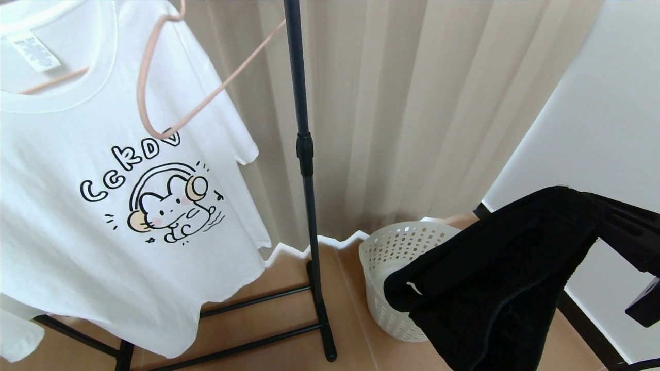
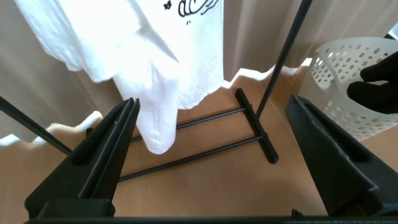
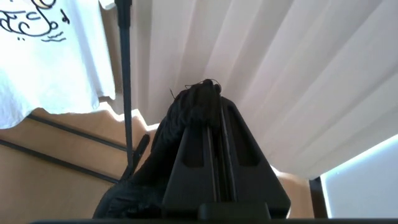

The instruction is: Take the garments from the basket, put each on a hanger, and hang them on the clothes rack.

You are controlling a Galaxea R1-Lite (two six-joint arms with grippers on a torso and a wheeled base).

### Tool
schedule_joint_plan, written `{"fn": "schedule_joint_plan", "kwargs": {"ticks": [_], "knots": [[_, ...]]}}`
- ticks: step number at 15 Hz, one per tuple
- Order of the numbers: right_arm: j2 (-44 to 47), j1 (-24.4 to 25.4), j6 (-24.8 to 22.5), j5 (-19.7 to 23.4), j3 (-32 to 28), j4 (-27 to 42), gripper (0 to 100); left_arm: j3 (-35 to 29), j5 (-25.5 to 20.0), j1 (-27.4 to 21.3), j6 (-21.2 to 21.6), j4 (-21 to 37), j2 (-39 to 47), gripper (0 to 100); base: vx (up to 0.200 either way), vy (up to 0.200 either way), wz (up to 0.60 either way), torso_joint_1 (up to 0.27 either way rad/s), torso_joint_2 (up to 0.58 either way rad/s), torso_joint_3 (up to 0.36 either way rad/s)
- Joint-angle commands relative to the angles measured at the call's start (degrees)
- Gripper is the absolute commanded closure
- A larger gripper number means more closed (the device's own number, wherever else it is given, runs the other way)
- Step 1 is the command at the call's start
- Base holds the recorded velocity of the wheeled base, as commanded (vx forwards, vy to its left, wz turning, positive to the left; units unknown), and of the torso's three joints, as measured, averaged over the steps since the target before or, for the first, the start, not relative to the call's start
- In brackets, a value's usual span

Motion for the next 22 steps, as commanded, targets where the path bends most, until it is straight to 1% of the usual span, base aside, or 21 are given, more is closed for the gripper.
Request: {"fn": "schedule_joint_plan", "kwargs": {"ticks": [1, 6, 12, 22], "knots": [[0.23, 0.03, -0.01, -0.01, 0.04, -0.09, 100, -0.02, 0.01, 0.00, 0.00, -0.01, 0.07, 0, 0.000, 0.000, 0.00, 0.080, -0.46, -0.178], [0.23, 0.03, -0.01, -0.10, 0.13, -0.01, 100, 0.07, 0.01, 0.00, -0.09, -0.01, 0.07, 0, 0.000, 0.000, 0.00, 0.106, -0.47, -0.170], [0.23, 0.03, -0.01, -0.10, 0.31, -0.01, 100, -0.02, 0.01, 0.00, -0.09, -0.01, 0.07, 0, 0.000, 0.000, 0.00, 0.157, -0.51, -0.161], [0.23, 0.03, -0.01, -0.10, 0.39, -0.01, 100, -0.02, 0.01, 0.00, -0.09, -0.01, 0.07, 0, 0.000, 0.000, 0.00, 0.217, -0.57, -0.334]]}}
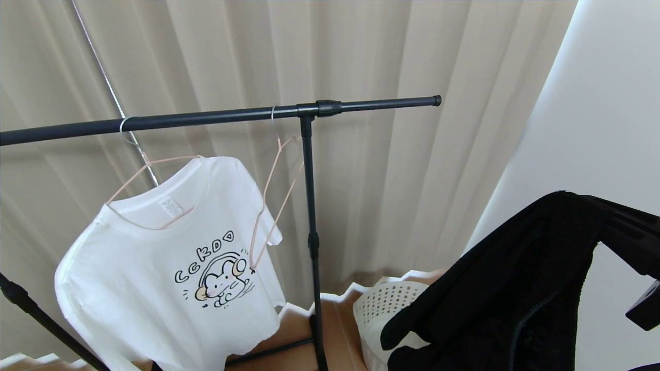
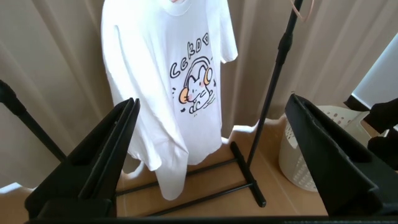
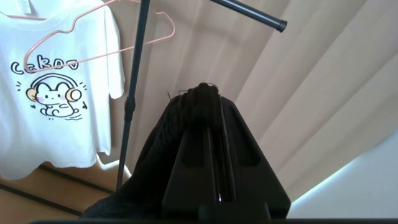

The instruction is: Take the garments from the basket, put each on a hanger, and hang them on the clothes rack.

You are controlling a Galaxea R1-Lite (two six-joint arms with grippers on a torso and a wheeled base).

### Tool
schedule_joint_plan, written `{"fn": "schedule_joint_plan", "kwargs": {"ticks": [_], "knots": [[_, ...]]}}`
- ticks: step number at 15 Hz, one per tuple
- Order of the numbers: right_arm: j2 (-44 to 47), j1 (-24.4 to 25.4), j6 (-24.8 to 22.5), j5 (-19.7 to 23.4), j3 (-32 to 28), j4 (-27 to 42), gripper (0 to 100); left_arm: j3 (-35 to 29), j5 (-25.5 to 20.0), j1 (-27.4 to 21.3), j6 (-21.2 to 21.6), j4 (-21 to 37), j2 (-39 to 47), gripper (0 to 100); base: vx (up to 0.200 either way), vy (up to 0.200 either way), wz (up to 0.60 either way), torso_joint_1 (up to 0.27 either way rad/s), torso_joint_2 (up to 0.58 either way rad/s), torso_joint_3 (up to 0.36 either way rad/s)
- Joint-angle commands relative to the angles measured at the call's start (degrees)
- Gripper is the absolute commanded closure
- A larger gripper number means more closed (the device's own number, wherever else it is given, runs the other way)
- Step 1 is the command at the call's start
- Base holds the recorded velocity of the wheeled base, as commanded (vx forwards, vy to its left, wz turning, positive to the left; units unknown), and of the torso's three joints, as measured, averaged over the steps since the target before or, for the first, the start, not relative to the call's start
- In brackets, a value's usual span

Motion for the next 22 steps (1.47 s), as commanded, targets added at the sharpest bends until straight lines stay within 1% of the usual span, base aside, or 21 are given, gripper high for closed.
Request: {"fn": "schedule_joint_plan", "kwargs": {"ticks": [1, 11, 22], "knots": [[0.09, 0.03, -0.01, 0.01, -0.02, -0.01, 100, 0.11, 0.01, 0.00, -0.01, 0.02, 0.07, 0, 0.000, 0.000, 0.00, 0.193, -0.45, -0.271], [0.01, 0.03, -0.01, 0.01, 0.15, -0.01, 100, 0.02, 0.01, 0.00, -0.01, 0.02, 0.07, 0, 0.000, 0.000, 0.00, 0.166, -0.37, -0.217], [-0.08, 0.03, -0.01, 0.01, 1.03, -0.27, 100, 0.11, 0.10, 0.00, 0.26, -0.16, 0.07, 0, 0.000, 0.000, 0.00, 0.143, -0.31, -0.168]]}}
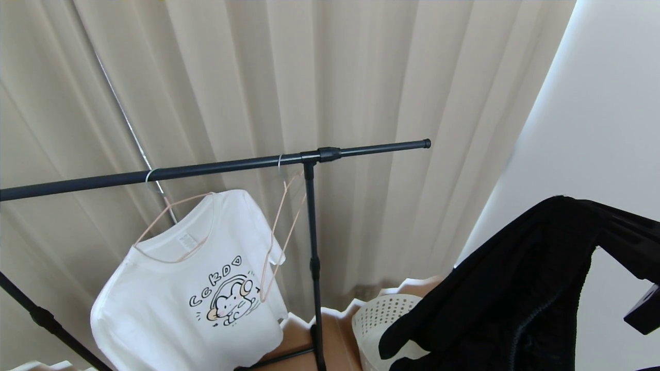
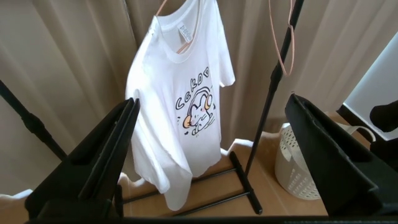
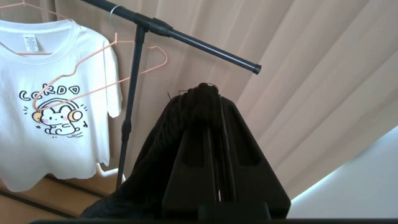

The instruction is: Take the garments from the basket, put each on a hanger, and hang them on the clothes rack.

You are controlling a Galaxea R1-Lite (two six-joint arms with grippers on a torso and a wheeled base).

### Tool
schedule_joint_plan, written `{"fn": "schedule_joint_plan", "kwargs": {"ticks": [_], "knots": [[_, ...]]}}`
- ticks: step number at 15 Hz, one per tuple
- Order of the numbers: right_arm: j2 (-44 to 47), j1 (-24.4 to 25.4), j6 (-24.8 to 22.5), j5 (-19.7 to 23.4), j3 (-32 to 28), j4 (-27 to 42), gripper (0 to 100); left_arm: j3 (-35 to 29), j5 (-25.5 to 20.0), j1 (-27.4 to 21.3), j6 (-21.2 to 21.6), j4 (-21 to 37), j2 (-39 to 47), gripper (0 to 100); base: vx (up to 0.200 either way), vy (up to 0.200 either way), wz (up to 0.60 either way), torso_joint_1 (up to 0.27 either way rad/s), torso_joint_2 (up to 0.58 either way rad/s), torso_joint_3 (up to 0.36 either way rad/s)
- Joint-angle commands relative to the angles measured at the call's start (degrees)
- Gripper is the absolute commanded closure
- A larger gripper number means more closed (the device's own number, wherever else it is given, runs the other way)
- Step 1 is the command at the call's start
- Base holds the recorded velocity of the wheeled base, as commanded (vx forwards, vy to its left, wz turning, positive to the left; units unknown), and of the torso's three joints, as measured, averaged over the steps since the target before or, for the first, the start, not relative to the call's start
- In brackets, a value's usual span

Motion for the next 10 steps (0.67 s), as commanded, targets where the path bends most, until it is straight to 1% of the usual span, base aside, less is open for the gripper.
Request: {"fn": "schedule_joint_plan", "kwargs": {"ticks": [1, 2, 4, 8, 10], "knots": [[-0.06, 0.03, -0.01, 0.07, 0.14, -0.34, 100, 0.08, 0.09, 0.00, -0.05, 0.00, 0.07, 0, 0.000, 0.000, 0.00, 0.110, -0.20, -0.110], [-0.06, -0.15, -0.01, 0.25, 0.05, -0.43, 100, 0.08, 0.09, 0.00, -0.05, 0.00, 0.07, 0, 0.000, 0.000, 0.00, 0.000, 0.00, 0.000], [0.03, -2.00, 0.07, 0.33, 0.05, -0.51, 100, 0.08, 0.09, 0.00, 0.04, 0.00, 0.07, 0, 0.000, 0.000, 0.60, 0.002, 0.00, -0.002], [-0.15, -2.00, 0.07, 0.33, 0.05, -0.51, 100, 0.08, 0.35, 0.00, -0.14, 0.00, 0.07, 0, 0.000, 0.000, 0.60, 0.007, 0.00, -0.002], [-0.24, -2.00, 0.07, 0.33, 0.05, -0.51, 100, 0.08, 0.26, 0.00, -0.05, 0.00, 0.07, 0, 0.000, 0.000, 0.00, 0.000, 0.00, 0.000]]}}
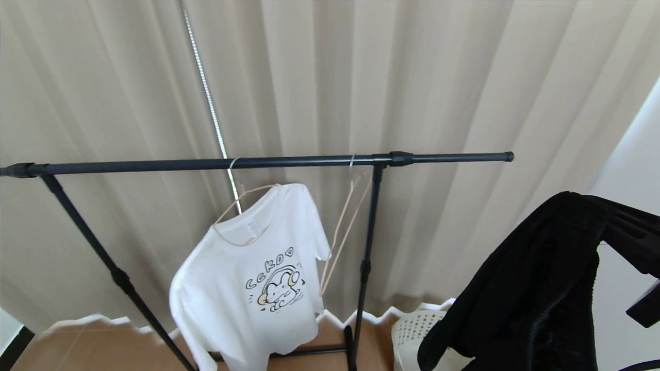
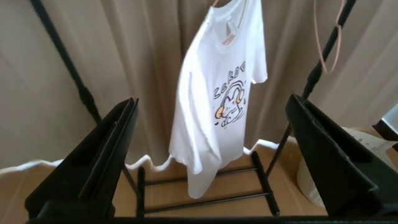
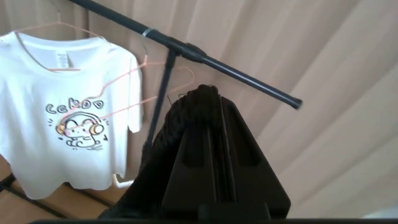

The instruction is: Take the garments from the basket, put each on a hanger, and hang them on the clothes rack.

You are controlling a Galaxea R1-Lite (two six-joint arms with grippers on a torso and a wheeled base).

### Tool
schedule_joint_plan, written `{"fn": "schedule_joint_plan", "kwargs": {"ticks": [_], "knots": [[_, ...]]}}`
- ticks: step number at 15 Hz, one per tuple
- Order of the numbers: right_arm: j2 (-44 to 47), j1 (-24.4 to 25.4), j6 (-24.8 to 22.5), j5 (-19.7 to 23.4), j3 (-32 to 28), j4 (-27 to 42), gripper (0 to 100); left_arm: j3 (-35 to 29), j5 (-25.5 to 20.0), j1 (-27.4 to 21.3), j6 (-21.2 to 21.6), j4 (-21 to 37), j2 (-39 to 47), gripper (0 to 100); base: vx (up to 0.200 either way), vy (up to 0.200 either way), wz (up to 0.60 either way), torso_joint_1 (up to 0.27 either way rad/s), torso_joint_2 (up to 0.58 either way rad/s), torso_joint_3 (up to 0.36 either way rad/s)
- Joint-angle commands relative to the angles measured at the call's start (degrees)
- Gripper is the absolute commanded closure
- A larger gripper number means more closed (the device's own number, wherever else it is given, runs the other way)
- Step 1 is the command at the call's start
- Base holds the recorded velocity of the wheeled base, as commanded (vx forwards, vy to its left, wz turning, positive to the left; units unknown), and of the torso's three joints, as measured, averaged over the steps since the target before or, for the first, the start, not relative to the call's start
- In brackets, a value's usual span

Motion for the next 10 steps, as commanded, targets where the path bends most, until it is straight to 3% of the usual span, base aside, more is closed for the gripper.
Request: {"fn": "schedule_joint_plan", "kwargs": {"ticks": [1, 8, 10], "knots": [[-0.10, 0.02, -0.04, -0.02, 0.01, 0.01, 100, 0.00, -0.13, 0.00, 0.04, 0.03, 0.07, 0, 0.000, 0.000, 0.00, 0.000, 0.00, 0.000], [-0.54, -0.07, -0.04, -0.02, 0.10, 0.01, 100, -0.09, -0.30, 0.00, 0.04, 0.03, 0.07, 0, -0.200, 0.000, 0.00, -0.002, 0.01, 0.002], [-0.54, 0.02, -0.04, -0.02, 0.19, 0.01, 100, -0.09, -0.30, 0.00, 0.04, 0.03, 0.07, 0, 0.000, 0.200, 0.00, 0.002, 0.00, 0.002]]}}
